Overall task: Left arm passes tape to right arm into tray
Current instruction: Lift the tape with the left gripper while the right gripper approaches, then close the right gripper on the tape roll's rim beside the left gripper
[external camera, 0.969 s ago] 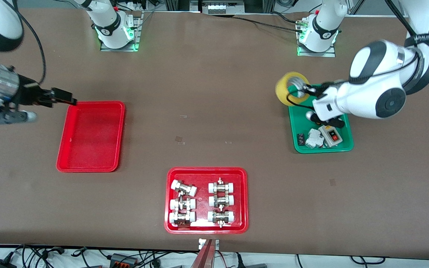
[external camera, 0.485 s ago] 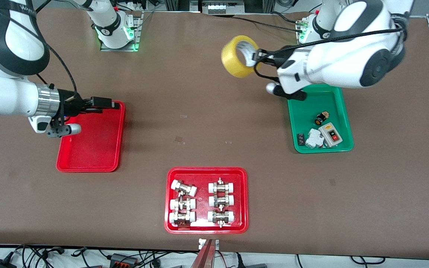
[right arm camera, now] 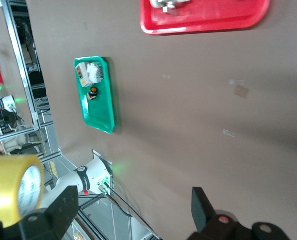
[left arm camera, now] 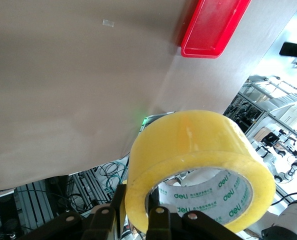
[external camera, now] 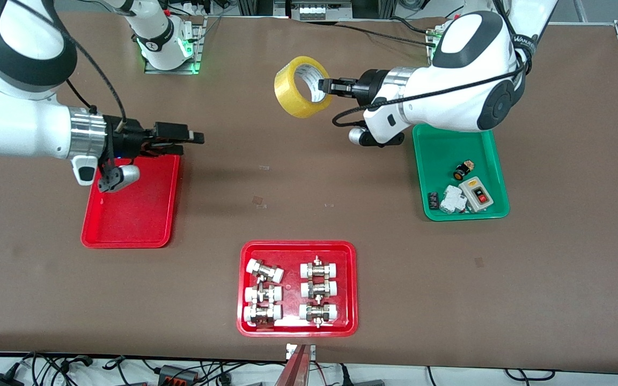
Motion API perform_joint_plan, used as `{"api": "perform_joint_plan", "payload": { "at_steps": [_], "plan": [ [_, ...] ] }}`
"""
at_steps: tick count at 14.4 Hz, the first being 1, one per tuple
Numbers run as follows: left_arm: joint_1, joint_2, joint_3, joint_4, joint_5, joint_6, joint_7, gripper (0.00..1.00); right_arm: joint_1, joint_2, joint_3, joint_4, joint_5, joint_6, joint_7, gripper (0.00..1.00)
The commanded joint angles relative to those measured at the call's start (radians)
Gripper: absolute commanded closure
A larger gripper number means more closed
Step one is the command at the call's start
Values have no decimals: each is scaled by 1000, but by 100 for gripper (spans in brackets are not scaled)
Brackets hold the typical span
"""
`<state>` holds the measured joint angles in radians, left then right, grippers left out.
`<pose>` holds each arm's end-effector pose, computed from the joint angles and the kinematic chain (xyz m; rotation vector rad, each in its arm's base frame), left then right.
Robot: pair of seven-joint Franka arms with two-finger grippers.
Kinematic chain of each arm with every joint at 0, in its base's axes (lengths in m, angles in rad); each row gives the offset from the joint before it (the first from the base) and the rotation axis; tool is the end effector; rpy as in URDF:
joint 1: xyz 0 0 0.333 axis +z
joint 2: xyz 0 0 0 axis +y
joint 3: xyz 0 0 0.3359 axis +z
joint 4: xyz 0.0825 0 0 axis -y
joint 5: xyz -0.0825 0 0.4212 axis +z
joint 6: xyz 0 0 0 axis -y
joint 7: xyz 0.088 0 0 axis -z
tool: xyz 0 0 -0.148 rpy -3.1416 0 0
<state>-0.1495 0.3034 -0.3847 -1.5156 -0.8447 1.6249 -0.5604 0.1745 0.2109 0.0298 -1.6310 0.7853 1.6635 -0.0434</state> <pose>0.5422 -0.4094 0.5149 2.2883 0.1855 -0.7893 0.6170 0.2269 0.4896 -2.3603 -0.1149 0.2886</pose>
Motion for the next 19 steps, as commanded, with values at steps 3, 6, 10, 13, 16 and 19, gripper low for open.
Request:
{"api": "perform_joint_plan", "payload": {
  "at_steps": [3, 6, 10, 13, 16, 19],
  "plan": [
    [15, 11, 6, 41, -17, -16, -1, 100, 118, -11, -7, 82, 63, 36, 126, 0],
    [16, 11, 6, 43, -19, -16, -1, 100, 184, -11, -5, 105, 58, 90, 259, 0],
    [22, 8, 7, 43, -19, -19, -1, 100, 250, -10, -7, 166, 52, 111, 393, 0],
    [21, 8, 7, 43, -17, -19, -1, 100, 287, -7, -5, 168, 52, 166, 456, 0],
    [22, 8, 7, 43, -17, -19, -1, 100, 342, -2, -7, 163, 31, 179, 459, 0],
    [22, 6, 7, 43, -17, -19, -1, 100, 373, 11, -7, 157, 14, 182, 473, 0]
  ]
}}
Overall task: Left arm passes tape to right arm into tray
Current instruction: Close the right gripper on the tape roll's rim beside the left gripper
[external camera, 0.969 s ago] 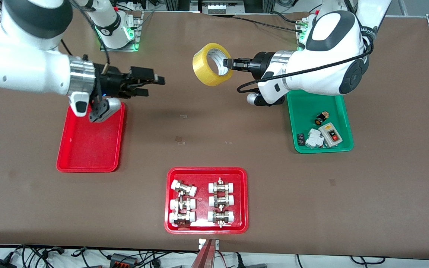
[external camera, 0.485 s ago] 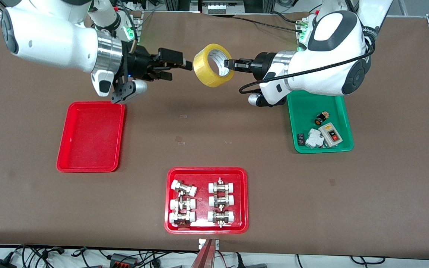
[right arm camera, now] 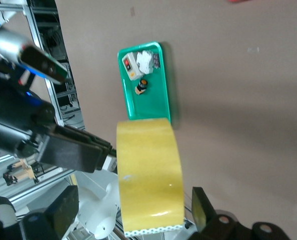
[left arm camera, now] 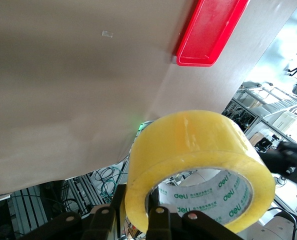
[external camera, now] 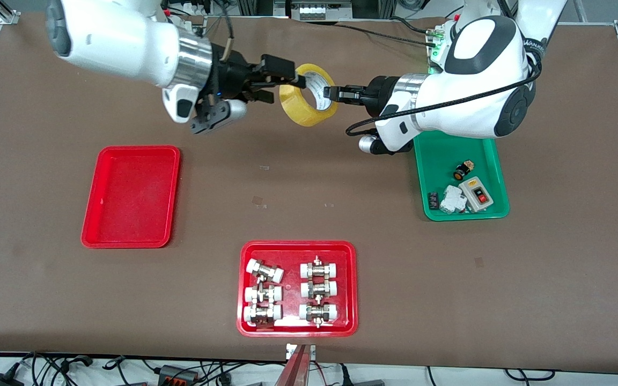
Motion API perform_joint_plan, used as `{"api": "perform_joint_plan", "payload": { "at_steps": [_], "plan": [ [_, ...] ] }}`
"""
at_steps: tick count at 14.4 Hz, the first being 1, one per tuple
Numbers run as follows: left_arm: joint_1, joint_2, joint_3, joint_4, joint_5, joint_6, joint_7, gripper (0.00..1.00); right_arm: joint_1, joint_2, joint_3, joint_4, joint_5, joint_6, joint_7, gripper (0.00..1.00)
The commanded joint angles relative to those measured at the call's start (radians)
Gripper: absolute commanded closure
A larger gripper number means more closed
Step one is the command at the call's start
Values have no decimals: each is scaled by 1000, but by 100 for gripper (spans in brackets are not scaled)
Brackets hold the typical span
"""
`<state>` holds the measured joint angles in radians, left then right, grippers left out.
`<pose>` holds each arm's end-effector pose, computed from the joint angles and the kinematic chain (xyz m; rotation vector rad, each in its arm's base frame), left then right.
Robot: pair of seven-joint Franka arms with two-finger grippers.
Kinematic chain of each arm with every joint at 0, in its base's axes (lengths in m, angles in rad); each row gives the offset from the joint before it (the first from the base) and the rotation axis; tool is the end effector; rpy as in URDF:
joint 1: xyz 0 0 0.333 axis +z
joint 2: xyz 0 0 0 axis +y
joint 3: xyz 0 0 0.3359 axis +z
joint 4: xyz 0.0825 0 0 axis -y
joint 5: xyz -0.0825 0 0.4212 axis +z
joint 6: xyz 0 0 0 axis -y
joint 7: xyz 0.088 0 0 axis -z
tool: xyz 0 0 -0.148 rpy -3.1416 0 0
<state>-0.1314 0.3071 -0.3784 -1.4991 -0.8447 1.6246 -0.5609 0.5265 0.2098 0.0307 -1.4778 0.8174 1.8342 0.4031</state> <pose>0.5548 -0.3968 0.5203 2.2802 0.2078 -0.7636 0.5419 0.4383 0.5819 -2.3419 0.0128 0.3117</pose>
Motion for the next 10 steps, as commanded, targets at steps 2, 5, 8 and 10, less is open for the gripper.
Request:
{"api": "perform_joint_plan", "payload": {
  "at_steps": [2, 5, 8, 10],
  "plan": [
    [4, 3, 1, 26, -17, -19, -1, 100, 20, 14, -8, 4, -18, 10, 26, 0],
    [4, 4, 1, 26, -17, -19, -1, 100, 13, 23, -8, 2, -17, -1, 26, 0],
    [4, 3, 1, 26, -17, -19, -1, 100, 10, 23, -8, -6, -1, -3, 28, 0],
    [4, 4, 1, 26, -17, -19, -1, 100, 9, 23, -8, -7, -1, -6, 22, 0]
  ]
}}
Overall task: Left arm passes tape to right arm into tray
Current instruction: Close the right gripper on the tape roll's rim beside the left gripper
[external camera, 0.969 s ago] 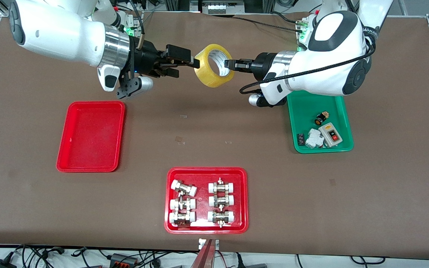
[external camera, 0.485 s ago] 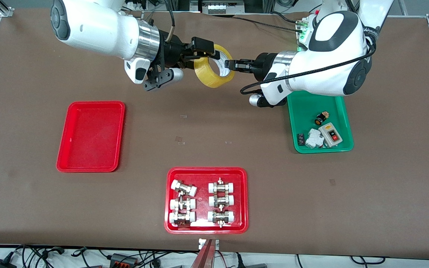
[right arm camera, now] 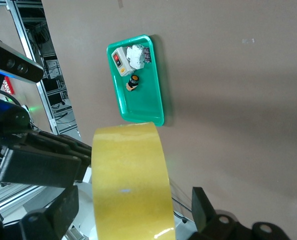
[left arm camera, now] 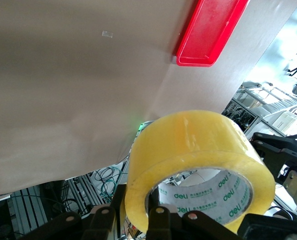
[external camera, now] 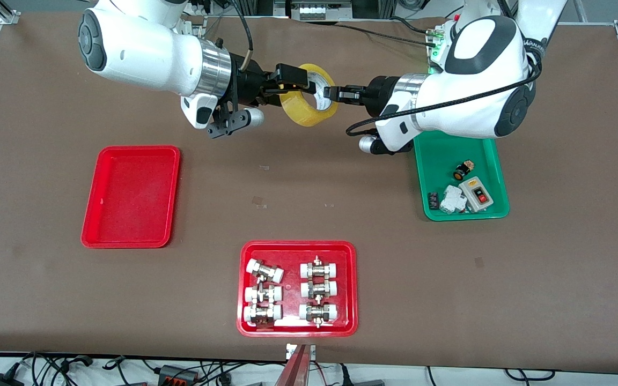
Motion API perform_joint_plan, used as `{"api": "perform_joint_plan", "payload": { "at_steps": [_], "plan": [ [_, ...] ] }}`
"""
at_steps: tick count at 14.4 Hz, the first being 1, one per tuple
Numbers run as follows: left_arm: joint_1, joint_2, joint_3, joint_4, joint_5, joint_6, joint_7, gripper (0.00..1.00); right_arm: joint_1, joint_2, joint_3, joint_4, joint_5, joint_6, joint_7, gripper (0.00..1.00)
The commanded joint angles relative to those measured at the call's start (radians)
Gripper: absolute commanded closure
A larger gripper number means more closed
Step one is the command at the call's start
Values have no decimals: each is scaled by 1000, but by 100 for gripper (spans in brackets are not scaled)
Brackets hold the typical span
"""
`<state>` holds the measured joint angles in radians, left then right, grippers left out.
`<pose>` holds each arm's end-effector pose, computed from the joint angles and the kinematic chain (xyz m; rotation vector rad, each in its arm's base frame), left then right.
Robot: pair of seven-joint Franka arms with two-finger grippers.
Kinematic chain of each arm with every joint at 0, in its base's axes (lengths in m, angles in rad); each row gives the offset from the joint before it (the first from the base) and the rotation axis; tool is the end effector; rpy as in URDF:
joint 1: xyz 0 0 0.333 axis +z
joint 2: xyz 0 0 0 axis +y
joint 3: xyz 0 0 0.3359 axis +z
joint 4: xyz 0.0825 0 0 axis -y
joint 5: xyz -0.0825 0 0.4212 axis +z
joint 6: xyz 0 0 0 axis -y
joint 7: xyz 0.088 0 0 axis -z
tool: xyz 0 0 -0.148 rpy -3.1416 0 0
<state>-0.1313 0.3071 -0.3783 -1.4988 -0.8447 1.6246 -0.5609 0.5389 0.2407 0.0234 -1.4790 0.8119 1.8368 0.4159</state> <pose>0.5549 -0.3967 0.5204 2.2801 0.2079 -0.7631 0.5462 0.4448 0.5594 -2.3609 0.0374 0.3475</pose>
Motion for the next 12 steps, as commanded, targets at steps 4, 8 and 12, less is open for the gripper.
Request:
{"api": "perform_joint_plan", "payload": {
  "at_steps": [4, 8, 12],
  "plan": [
    [4, 4, 1, 26, -17, -19, -1, 100, -11, -9, -6, -4, 7, -48, -2, 0],
    [4, 4, 1, 26, -17, -19, -1, 100, -19, -11, -10, -1, 42, -57, -2, 0],
    [4, 3, 1, 26, -17, -19, -1, 100, -20, -9, -10, -1, 56, -56, -3, 0]
  ]
}}
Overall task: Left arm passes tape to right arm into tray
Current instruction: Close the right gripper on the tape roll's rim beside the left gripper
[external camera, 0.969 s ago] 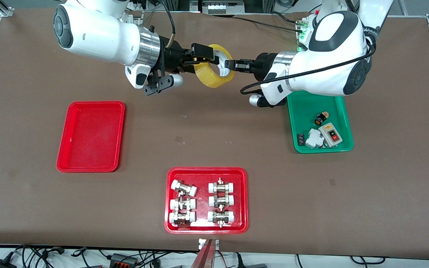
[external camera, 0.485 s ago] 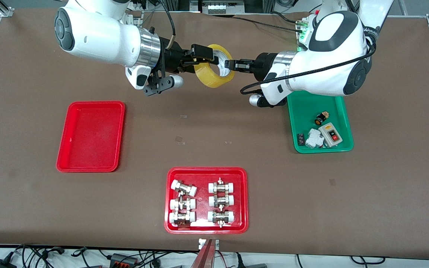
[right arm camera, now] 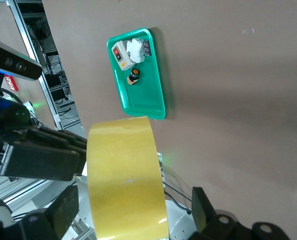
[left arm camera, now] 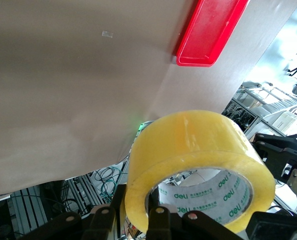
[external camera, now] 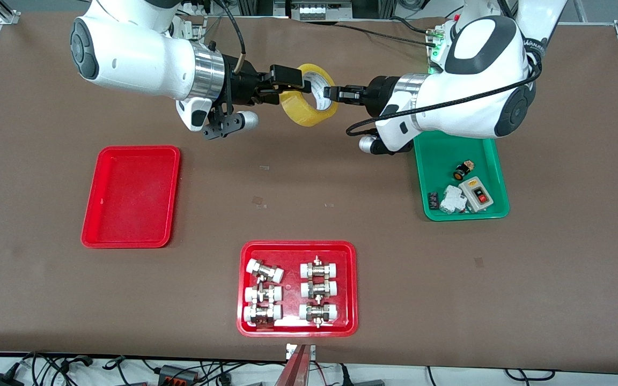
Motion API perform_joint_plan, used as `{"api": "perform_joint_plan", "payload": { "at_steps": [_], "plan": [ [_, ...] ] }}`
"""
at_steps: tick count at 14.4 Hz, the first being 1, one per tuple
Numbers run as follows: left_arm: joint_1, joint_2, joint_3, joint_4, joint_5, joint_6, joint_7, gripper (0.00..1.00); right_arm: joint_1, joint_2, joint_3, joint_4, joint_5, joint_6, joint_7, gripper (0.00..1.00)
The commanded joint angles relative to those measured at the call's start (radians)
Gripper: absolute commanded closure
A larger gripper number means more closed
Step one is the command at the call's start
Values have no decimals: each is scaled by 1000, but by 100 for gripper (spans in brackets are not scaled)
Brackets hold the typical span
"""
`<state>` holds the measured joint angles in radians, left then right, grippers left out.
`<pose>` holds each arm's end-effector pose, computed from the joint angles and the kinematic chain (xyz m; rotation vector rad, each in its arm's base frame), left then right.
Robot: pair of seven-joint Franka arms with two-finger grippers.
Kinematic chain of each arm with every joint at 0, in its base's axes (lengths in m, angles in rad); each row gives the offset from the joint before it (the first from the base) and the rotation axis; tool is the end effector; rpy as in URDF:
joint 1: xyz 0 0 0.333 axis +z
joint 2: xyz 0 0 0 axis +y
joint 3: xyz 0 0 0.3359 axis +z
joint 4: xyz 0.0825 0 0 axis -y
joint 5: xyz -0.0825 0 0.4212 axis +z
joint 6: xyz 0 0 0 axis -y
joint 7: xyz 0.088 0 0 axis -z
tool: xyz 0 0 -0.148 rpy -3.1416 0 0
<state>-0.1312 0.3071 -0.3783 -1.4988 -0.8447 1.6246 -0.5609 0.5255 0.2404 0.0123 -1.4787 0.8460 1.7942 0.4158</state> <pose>0.5549 -0.3967 0.5204 2.2801 0.2080 -0.7631 0.5486 0.4350 0.5599 -2.3380 0.0522 0.3976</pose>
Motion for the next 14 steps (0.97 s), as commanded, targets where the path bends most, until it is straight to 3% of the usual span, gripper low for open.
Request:
{"api": "perform_joint_plan", "payload": {
  "at_steps": [1, 2, 3, 7, 11, 13, 14],
  "plan": [
    [4, 3, 1, 26, -17, -19, -1, 100, -7, -9, 2, -2, 22, -13, -3, 0],
    [4, 3, 1, 26, -17, -19, -1, 100, -7, -10, 2, -2, 22, -13, -5, 0],
    [4, 4, 1, 26, -17, -19, -1, 100, -7, -10, 2, -2, 24, -13, -6, 7],
    [4, 4, 1, 26, -17, -19, -1, 100, -7, -10, 2, 0, 24, -13, -6, 50],
    [4, 3, 1, 26, -17, -19, 1, 100, -9, -9, 0, 1, 24, -13, -43, 78],
    [4, 4, 1, 26, -17, -19, 4, 100, -10, -9, 2, 0, 25, -13, -43, 78],
    [4, 3, 1, 26, -19, -20, 3, 95, -10, -9, 2, 0, 25, -13, -45, 78]
  ]
}}
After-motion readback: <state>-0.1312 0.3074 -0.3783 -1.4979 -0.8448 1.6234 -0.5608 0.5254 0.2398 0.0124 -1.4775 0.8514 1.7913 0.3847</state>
